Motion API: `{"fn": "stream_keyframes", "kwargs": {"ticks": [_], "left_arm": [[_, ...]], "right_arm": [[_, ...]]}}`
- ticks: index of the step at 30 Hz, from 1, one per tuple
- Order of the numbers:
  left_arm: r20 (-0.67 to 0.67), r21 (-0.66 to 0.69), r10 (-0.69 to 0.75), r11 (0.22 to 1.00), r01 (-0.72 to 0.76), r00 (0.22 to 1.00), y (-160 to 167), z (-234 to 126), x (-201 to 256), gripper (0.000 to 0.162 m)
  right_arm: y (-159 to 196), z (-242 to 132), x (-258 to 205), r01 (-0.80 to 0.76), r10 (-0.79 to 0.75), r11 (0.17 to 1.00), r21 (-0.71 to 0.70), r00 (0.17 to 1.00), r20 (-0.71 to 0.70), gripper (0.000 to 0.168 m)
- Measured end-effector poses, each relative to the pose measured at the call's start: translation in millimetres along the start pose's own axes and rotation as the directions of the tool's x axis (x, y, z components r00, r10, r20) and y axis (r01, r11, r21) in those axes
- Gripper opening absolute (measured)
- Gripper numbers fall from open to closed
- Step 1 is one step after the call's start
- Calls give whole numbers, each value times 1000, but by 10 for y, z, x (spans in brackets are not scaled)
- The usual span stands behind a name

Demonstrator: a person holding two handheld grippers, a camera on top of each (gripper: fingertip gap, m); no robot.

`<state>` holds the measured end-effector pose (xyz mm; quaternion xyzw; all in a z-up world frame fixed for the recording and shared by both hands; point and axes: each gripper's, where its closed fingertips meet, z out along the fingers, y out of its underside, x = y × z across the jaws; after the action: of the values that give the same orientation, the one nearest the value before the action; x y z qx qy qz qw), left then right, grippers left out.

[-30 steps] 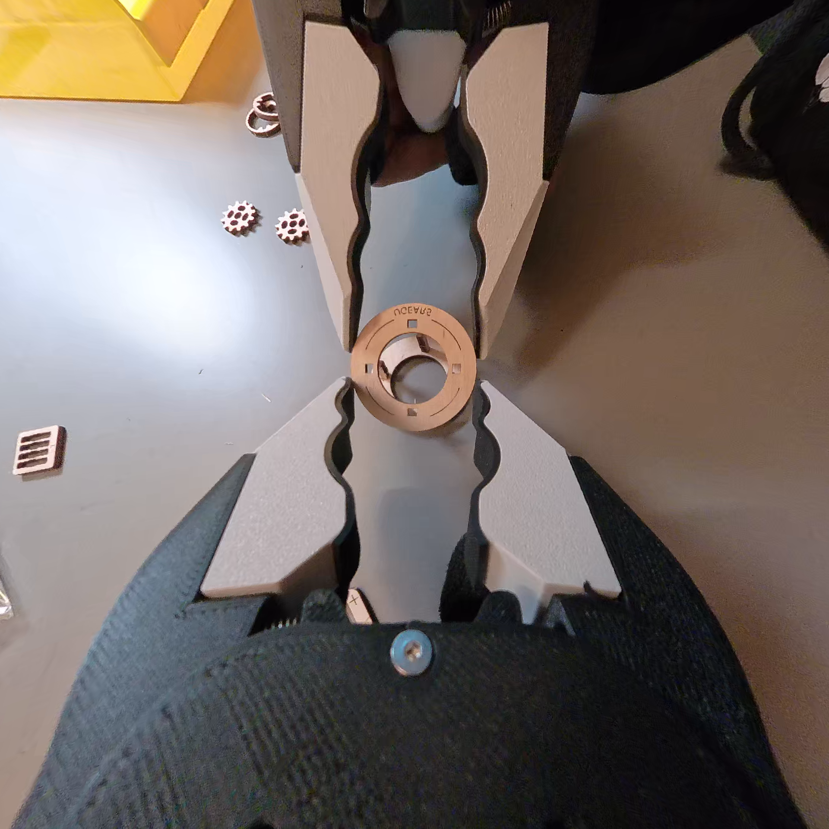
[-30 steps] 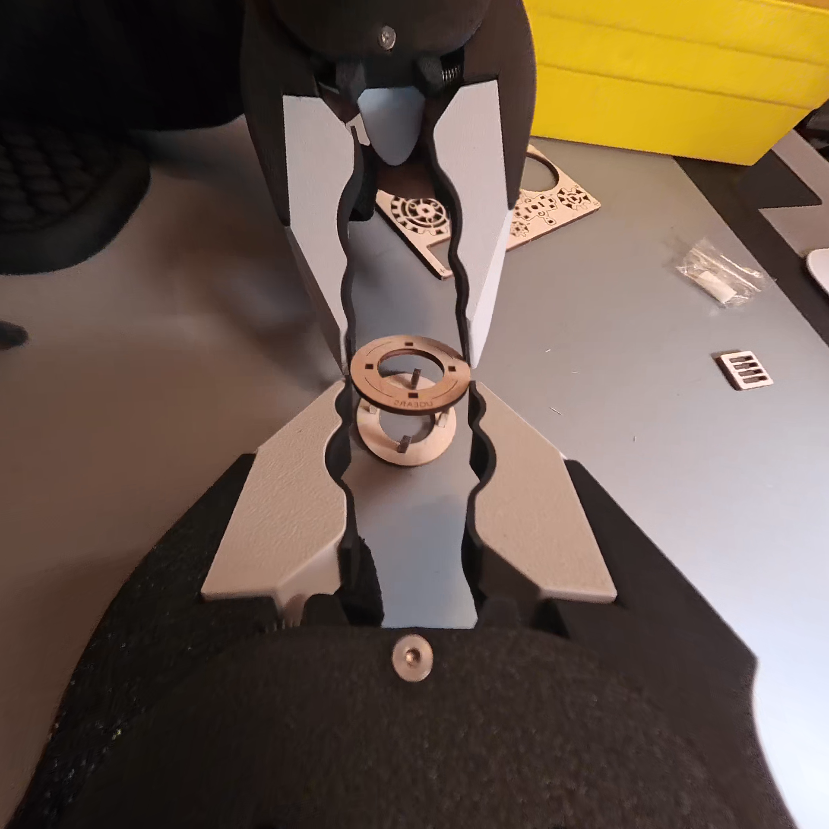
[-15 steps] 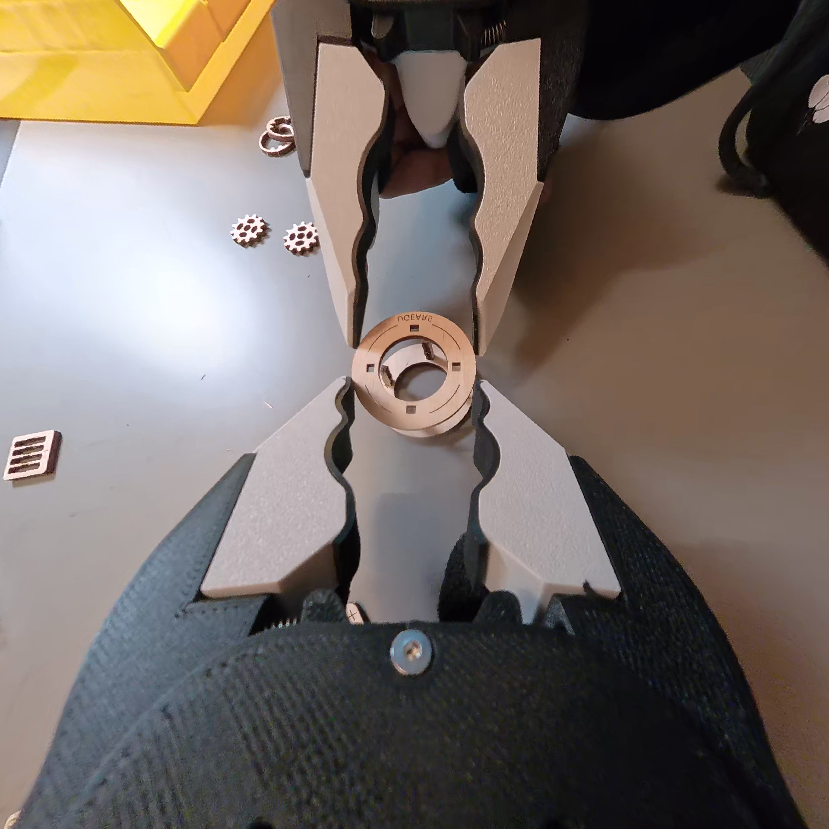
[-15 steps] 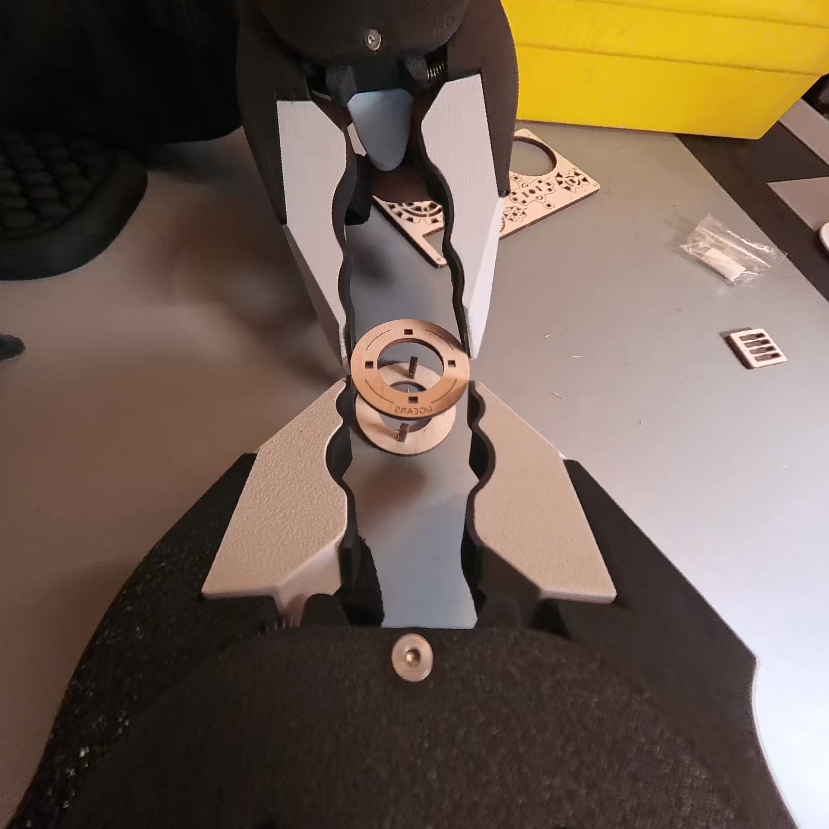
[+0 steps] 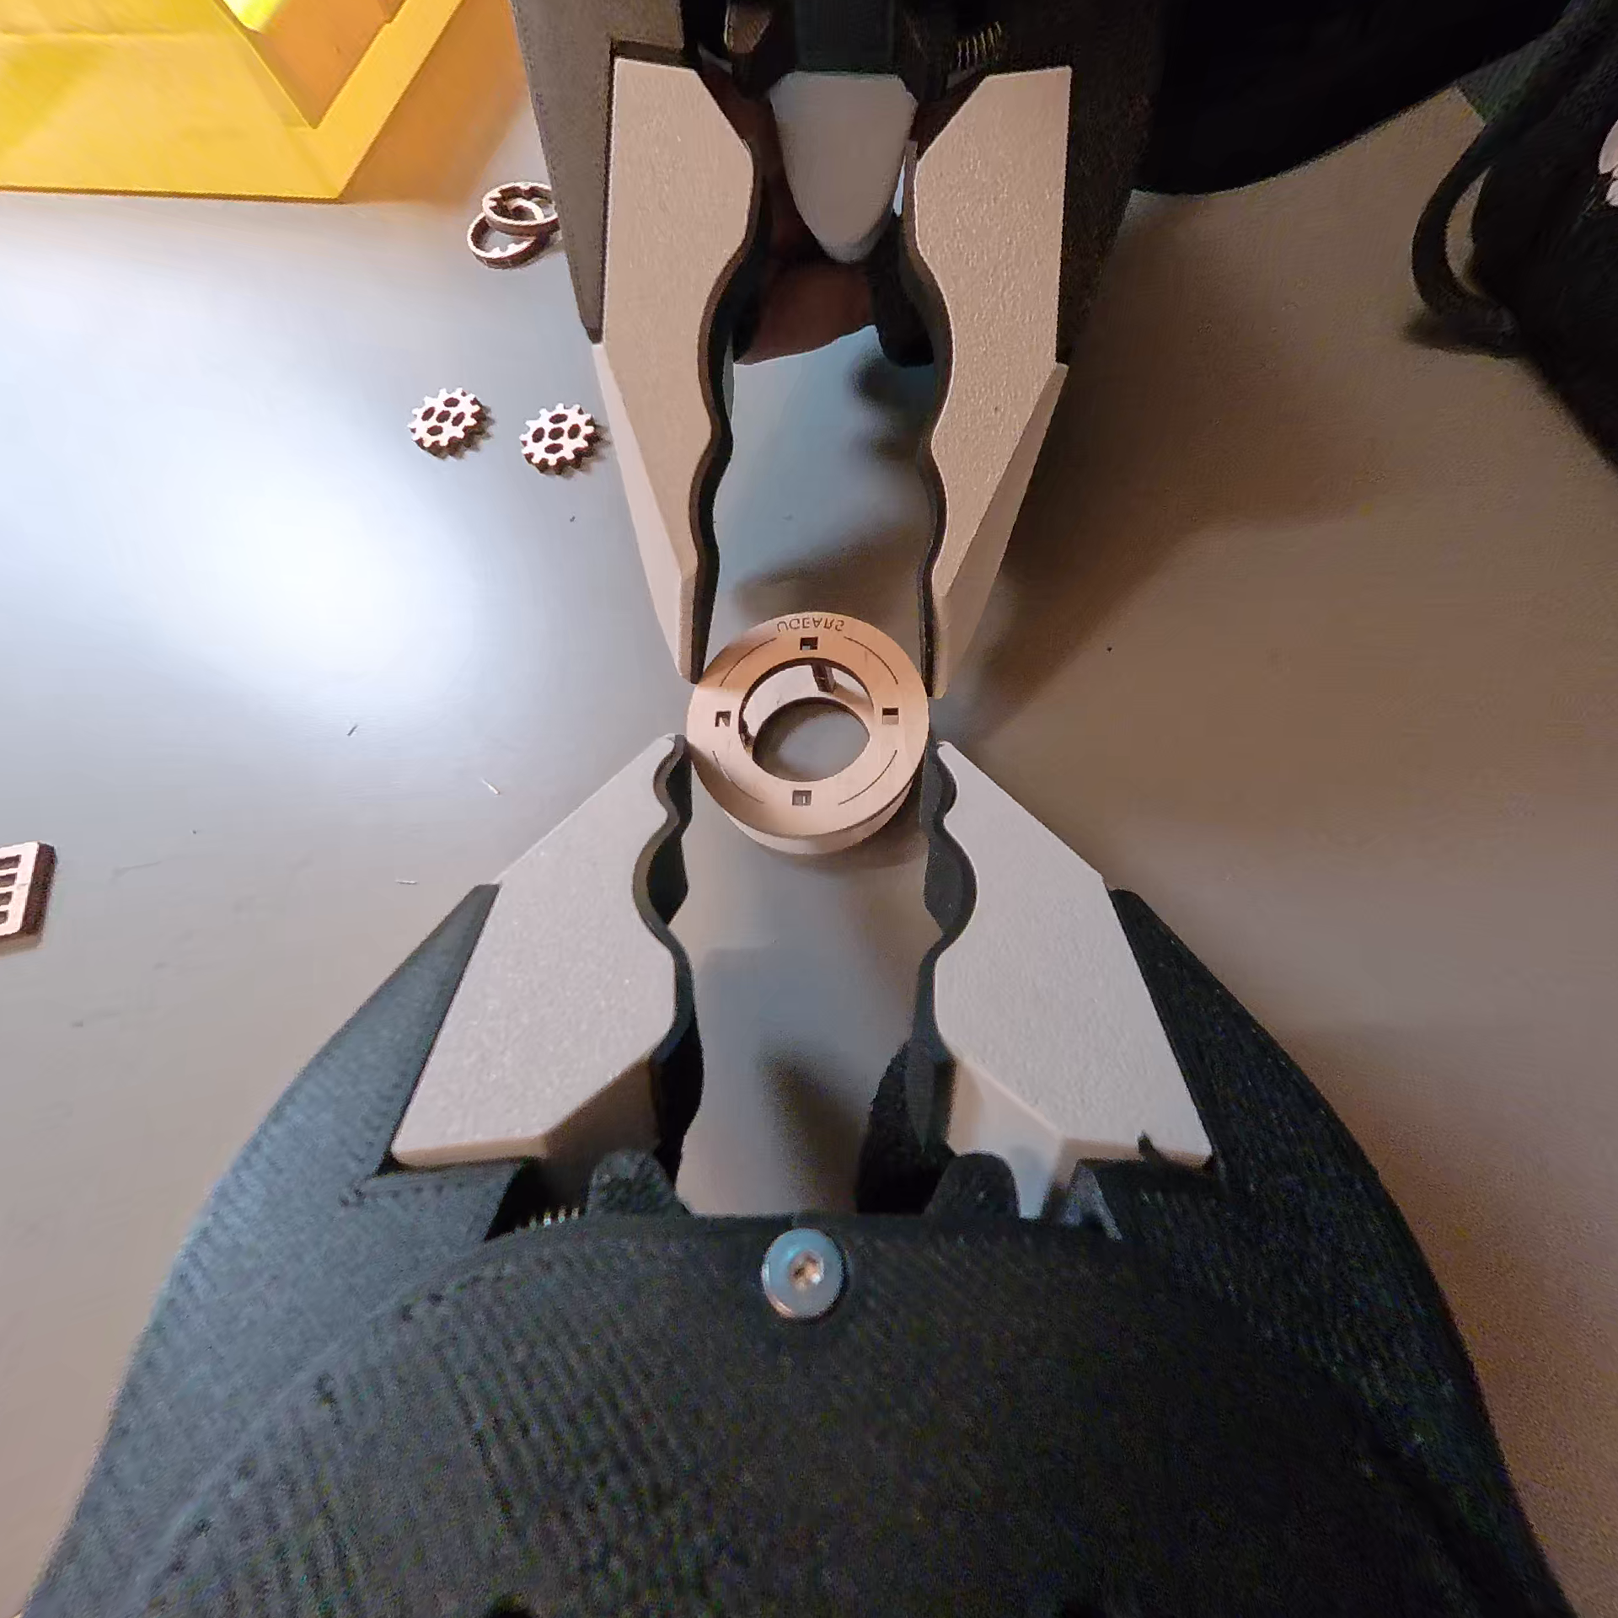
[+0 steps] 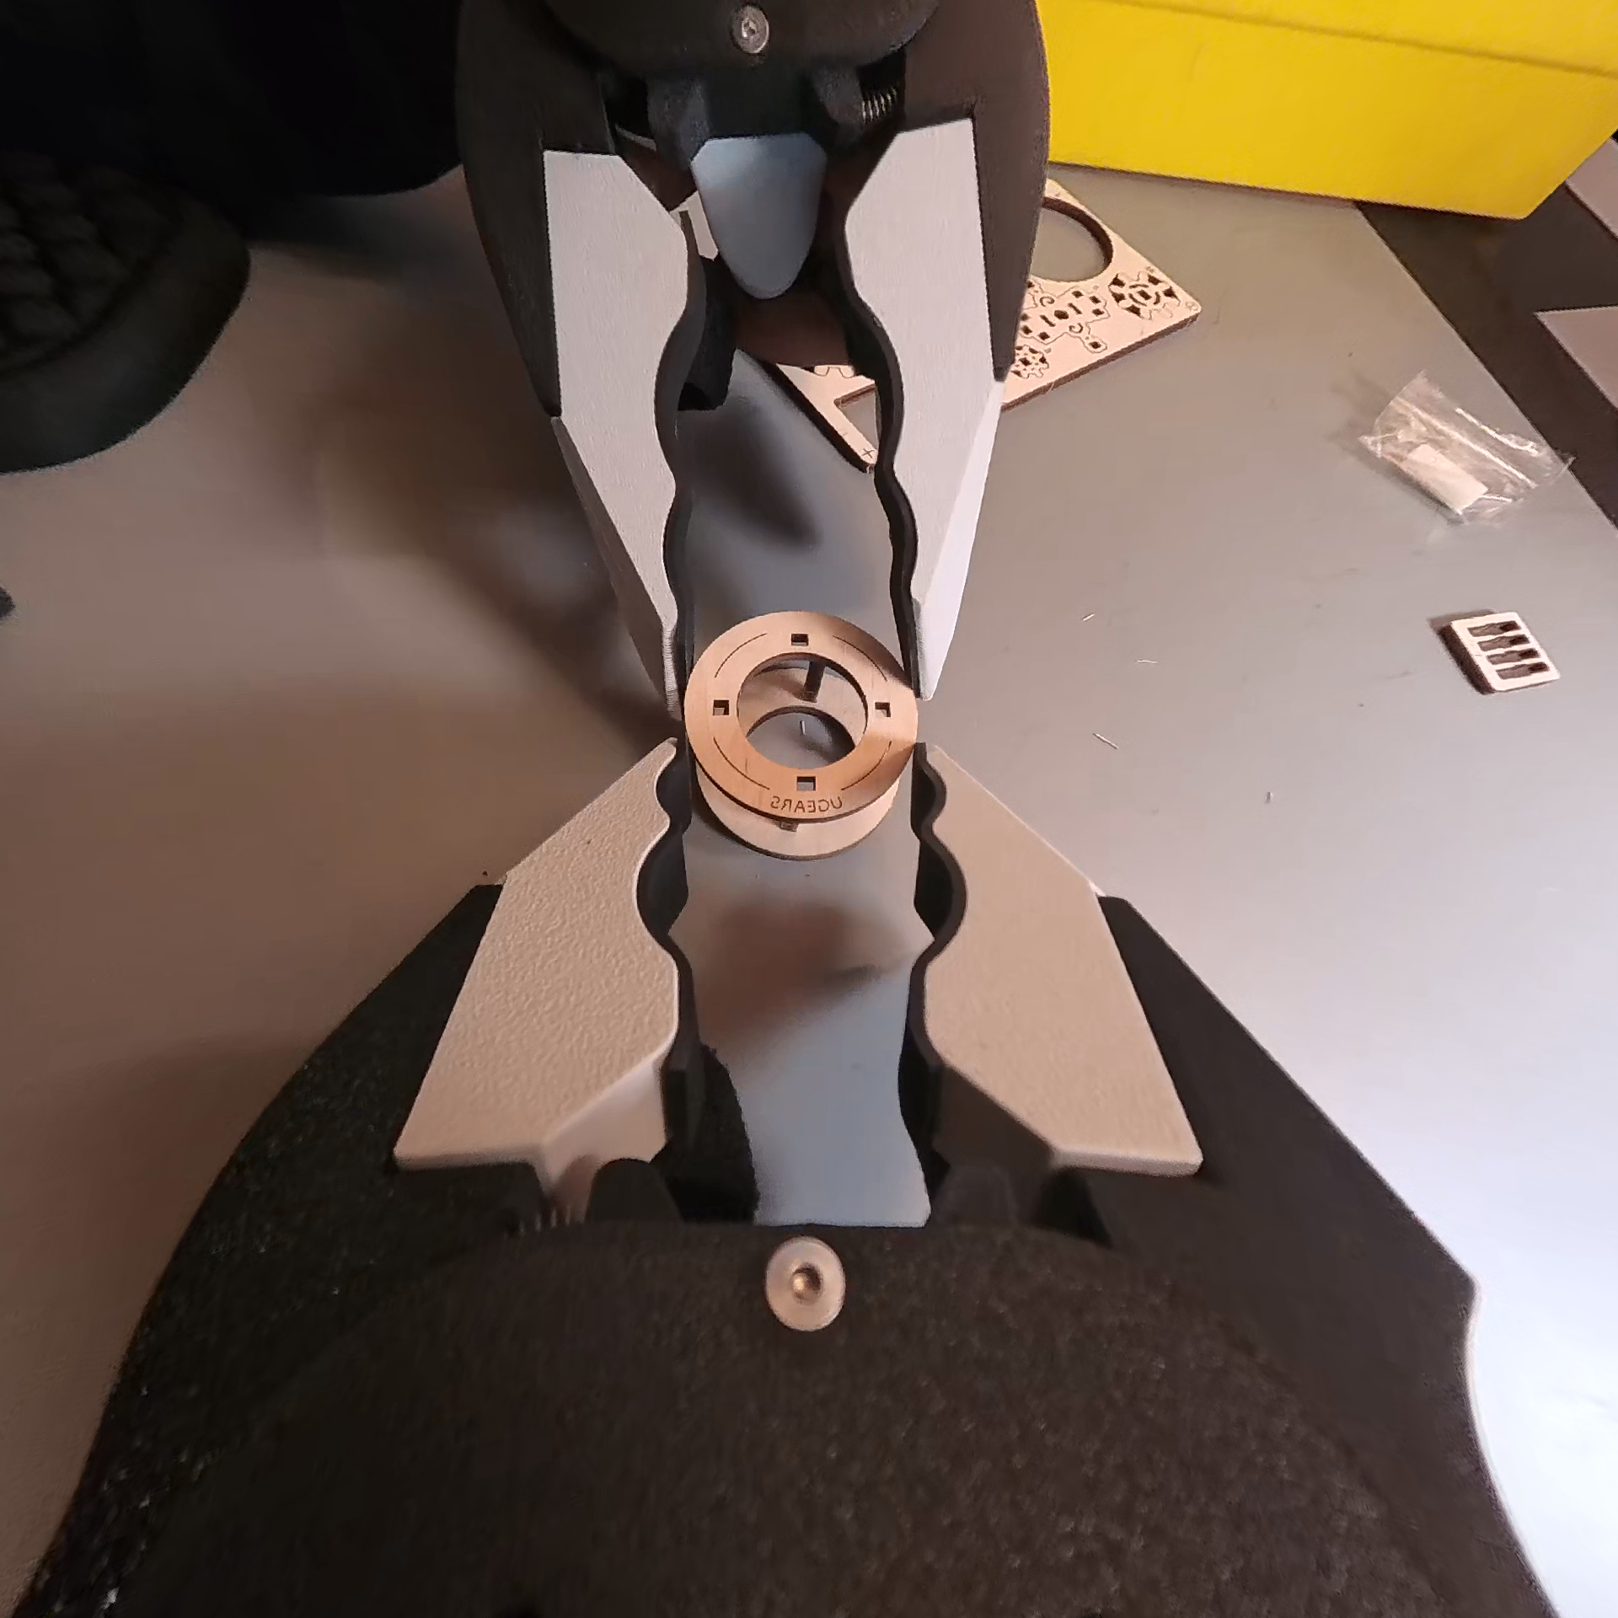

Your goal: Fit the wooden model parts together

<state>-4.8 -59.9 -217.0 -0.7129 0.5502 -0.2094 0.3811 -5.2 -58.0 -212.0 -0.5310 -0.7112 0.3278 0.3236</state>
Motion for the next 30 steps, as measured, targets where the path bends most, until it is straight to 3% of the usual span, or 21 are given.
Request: {"fn": "stream_keyframes", "kwargs": {"ticks": [30], "left_arm": [[-3,14,14,1000,-13,1000,2,30,7,52]], "right_arm": [[40,-4,-5,30,-30,999,-12,999,-25,47]]}}
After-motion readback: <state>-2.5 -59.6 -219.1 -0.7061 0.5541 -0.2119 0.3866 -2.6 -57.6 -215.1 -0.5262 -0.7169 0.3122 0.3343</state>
